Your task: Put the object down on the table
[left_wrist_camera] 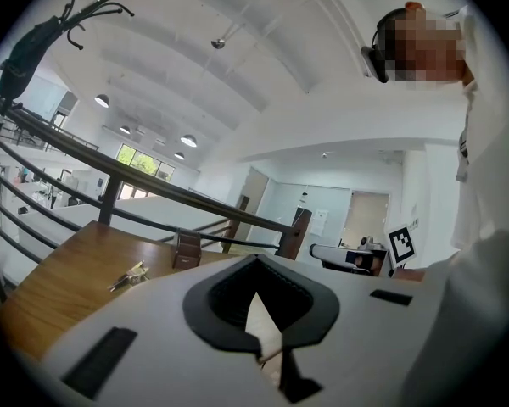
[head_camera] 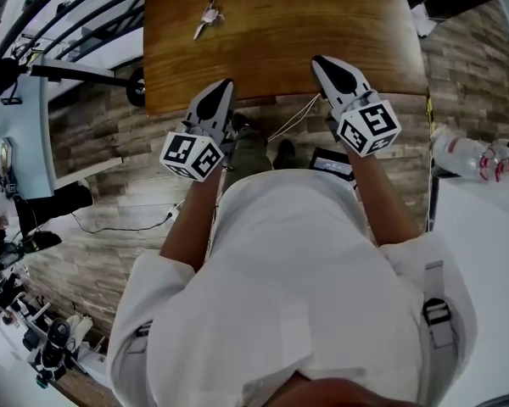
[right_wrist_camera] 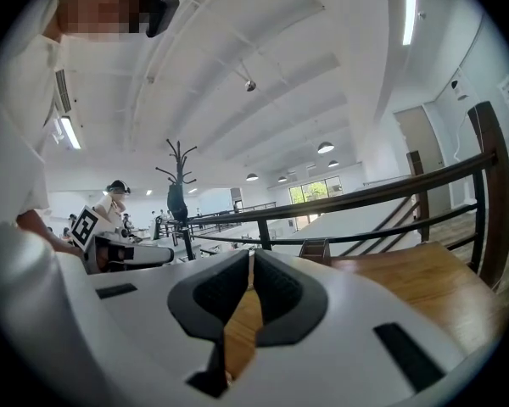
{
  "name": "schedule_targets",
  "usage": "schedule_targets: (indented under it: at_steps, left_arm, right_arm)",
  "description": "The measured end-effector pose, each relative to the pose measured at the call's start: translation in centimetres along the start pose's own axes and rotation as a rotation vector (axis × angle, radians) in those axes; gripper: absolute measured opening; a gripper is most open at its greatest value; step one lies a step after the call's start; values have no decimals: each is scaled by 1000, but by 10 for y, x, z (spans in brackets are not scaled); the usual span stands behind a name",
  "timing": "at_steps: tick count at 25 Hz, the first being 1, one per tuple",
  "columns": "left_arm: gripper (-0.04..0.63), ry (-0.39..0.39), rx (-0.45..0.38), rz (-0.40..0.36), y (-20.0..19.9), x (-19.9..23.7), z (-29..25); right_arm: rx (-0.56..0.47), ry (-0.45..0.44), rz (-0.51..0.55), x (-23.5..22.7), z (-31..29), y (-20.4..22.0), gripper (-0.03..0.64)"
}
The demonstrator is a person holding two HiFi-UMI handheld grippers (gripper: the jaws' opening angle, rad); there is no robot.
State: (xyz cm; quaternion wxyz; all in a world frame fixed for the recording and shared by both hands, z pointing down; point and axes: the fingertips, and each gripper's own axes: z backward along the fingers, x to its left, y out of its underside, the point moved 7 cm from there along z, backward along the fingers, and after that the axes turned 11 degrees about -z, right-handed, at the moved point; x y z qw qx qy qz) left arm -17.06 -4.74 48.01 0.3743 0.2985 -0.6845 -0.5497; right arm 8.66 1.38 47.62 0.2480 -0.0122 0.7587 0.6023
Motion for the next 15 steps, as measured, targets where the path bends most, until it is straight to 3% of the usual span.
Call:
schedule_targets:
  at_steps: [15]
  left_arm:
    - [14, -34, 27, 67, 17, -22, 22]
  right_arm:
    - [25, -68, -137, -2, 15, 21, 34]
